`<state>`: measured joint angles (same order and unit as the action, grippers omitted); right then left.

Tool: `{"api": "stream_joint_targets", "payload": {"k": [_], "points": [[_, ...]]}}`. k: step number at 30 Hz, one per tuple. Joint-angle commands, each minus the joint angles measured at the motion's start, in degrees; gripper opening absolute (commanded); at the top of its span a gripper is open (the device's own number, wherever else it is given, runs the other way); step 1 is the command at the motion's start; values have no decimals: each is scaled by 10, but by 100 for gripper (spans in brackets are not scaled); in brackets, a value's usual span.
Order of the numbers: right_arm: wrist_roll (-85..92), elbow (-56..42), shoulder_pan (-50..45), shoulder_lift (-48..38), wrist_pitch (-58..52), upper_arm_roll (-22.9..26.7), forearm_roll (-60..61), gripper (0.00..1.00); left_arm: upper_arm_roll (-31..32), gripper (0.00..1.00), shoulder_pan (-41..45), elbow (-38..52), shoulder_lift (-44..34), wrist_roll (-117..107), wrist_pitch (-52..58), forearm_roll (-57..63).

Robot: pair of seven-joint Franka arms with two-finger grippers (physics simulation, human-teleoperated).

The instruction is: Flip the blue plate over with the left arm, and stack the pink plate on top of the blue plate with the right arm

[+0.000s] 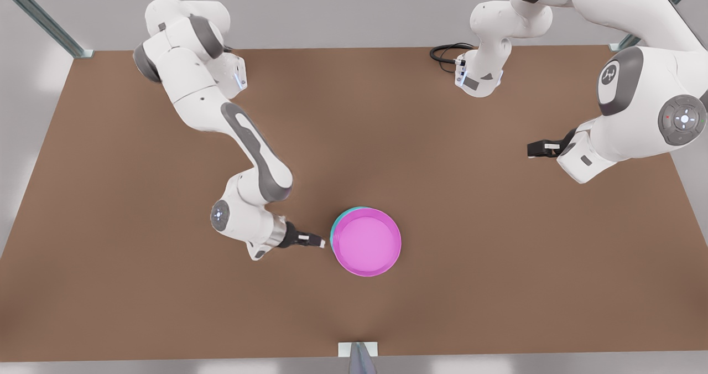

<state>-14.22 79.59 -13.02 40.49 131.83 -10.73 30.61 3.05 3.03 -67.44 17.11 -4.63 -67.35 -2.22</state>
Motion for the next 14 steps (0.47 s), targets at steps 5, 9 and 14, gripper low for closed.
{"api": "stream_joint_targets", "payload": {"k": [5, 9, 14], "points": [[43, -222, 72, -116, -589, 62, -354, 100, -2, 100, 0, 0, -1, 12, 6, 1], [89, -213, 85, -242, -645, 54, -376, 100, -1, 100, 0, -1, -1, 9, 19, 2], [82, -131, 90, -299, -622, 54, -371, 100, -1, 100, 0, -1, -1, 11, 19, 3]]}}
